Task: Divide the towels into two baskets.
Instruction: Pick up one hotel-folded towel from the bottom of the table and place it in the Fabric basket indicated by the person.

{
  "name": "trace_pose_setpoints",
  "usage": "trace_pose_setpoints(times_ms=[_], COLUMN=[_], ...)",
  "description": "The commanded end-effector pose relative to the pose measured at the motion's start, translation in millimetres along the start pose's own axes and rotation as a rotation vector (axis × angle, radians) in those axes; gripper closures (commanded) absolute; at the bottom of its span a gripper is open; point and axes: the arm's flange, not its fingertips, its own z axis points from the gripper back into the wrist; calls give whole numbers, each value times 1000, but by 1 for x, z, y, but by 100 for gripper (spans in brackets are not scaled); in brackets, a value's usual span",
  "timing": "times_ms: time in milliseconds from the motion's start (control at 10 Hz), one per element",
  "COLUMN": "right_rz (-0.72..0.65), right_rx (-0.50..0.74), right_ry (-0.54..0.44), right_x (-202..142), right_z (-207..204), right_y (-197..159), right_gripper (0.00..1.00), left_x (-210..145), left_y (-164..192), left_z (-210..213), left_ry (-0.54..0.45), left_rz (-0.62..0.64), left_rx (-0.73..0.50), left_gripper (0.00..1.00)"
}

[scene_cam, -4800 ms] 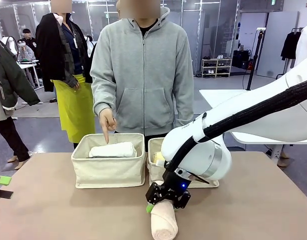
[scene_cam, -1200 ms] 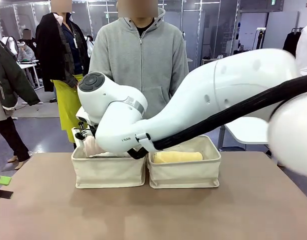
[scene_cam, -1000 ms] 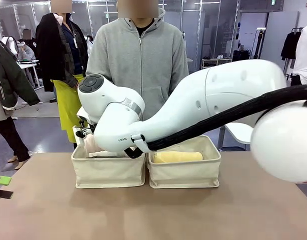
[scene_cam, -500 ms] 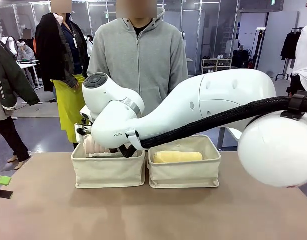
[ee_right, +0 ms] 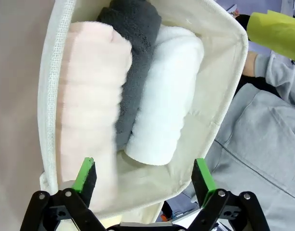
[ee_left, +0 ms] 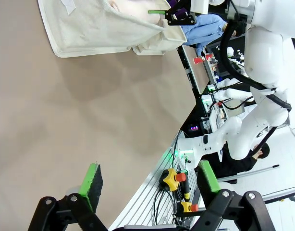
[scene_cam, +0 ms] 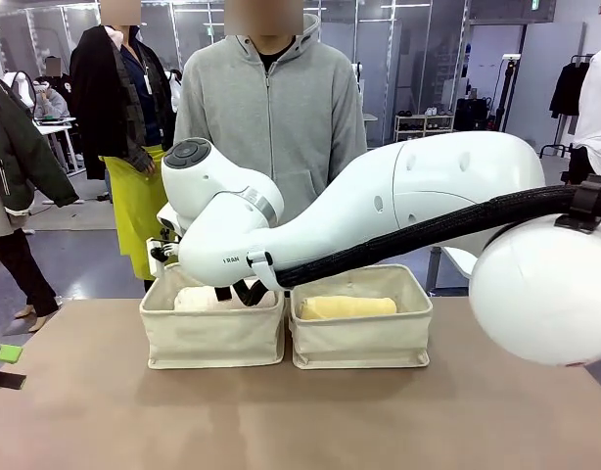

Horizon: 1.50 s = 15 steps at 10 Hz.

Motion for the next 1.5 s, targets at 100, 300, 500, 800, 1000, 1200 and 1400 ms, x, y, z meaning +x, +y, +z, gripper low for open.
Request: trace_pose_setpoints(times_ms=[100, 300, 500, 800, 1000, 1200, 1400], right_rz=[0, 0, 0, 0, 0, -7, -92], right_rx=[0, 0, 0, 0, 0, 7, 25], right_ry=[0, 0, 0, 0, 0, -3, -87], right_x=[0, 0, 0, 0, 0, -3, -22], right_z=[0, 0, 0, 0, 0, -2, 39], right_y=[0, 0, 0, 0, 0, 0, 14], right_gripper=[0, 0, 0, 0, 0, 0, 0], left_x=[0, 0, 0, 0, 0, 0, 0], left_y=[-3, -3, -3, -3, -3, -3, -3], left_z=[2, 2, 2, 2, 2, 2, 2], left_ry=[-15, -15, -15, -15, -15, -15, -15], left_rz=[-9, -9, -9, -9, -9, -9, -9], left_rx=[-12, -12, -12, -12, -12, -12, -12], left_gripper=[0, 0, 0, 0, 0, 0, 0])
